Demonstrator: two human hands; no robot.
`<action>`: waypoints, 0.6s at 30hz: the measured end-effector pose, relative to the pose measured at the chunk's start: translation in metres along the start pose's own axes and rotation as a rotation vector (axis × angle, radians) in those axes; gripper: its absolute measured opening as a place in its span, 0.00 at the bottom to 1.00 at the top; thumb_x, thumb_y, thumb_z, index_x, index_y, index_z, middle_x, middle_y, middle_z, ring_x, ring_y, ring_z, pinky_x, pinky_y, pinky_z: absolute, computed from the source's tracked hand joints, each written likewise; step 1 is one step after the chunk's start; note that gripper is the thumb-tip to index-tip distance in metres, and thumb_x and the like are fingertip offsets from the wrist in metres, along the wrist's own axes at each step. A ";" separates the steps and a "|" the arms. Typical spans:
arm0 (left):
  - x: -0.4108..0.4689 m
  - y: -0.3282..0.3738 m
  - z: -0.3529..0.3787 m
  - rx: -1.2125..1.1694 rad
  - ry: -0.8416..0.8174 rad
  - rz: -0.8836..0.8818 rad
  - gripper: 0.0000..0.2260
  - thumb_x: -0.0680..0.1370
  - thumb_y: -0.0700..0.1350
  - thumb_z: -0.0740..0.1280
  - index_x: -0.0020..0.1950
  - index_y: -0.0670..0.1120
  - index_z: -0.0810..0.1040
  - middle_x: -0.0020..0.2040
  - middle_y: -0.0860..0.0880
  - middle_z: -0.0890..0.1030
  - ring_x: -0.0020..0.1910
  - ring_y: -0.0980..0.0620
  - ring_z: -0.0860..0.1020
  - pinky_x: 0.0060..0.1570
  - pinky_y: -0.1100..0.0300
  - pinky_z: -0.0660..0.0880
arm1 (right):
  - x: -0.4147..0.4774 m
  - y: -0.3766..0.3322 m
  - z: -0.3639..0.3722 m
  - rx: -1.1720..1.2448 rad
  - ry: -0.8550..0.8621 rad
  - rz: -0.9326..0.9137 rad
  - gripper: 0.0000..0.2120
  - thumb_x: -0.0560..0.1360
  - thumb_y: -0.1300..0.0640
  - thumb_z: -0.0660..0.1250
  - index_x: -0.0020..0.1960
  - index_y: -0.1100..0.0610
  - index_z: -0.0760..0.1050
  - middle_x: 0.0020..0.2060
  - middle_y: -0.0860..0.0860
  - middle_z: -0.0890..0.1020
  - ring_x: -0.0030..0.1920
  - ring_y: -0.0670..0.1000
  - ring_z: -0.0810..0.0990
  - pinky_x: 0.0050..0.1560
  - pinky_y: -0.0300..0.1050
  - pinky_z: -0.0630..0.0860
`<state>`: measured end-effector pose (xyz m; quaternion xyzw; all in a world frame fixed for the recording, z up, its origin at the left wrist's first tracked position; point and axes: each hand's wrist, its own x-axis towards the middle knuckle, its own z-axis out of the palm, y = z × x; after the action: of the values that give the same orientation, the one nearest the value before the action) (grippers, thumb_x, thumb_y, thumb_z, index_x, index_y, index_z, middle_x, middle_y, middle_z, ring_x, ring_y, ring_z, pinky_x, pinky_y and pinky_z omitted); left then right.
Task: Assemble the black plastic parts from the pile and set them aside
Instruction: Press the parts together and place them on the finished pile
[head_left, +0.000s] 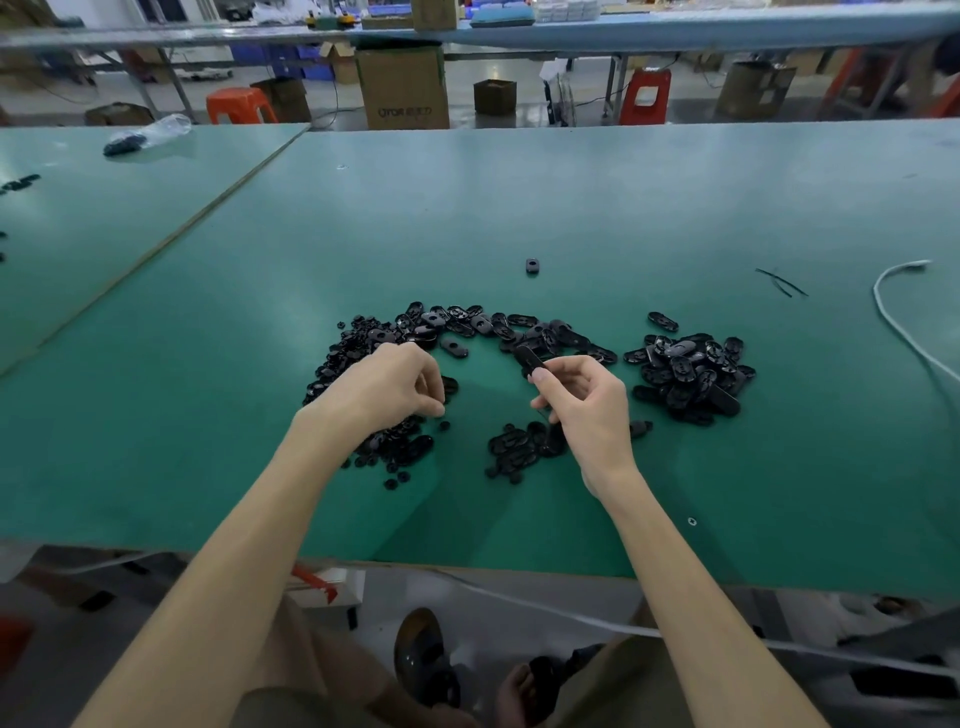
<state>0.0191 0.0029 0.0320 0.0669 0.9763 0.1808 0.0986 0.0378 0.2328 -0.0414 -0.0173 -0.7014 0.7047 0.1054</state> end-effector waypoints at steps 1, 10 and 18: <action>0.000 0.001 0.004 0.008 -0.006 0.006 0.04 0.76 0.46 0.78 0.45 0.51 0.84 0.42 0.54 0.83 0.42 0.55 0.81 0.43 0.57 0.77 | 0.000 0.000 0.000 -0.003 0.000 -0.001 0.03 0.78 0.58 0.75 0.50 0.54 0.81 0.41 0.49 0.87 0.38 0.48 0.86 0.35 0.40 0.77; 0.004 0.000 0.020 0.124 0.080 0.077 0.04 0.79 0.45 0.74 0.46 0.49 0.81 0.42 0.57 0.73 0.44 0.52 0.75 0.48 0.57 0.70 | 0.000 0.002 0.000 -0.016 -0.008 -0.001 0.03 0.78 0.58 0.74 0.50 0.54 0.81 0.43 0.50 0.87 0.37 0.48 0.86 0.36 0.41 0.77; 0.006 -0.004 0.030 0.197 0.169 0.101 0.06 0.82 0.43 0.69 0.48 0.51 0.75 0.51 0.50 0.70 0.55 0.50 0.67 0.56 0.55 0.56 | 0.000 0.002 0.001 -0.003 -0.004 0.003 0.02 0.79 0.59 0.74 0.50 0.54 0.81 0.44 0.52 0.87 0.36 0.47 0.84 0.35 0.40 0.77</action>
<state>0.0193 0.0108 0.0018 0.1097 0.9895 0.0940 -0.0002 0.0372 0.2323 -0.0430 -0.0171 -0.7026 0.7039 0.1028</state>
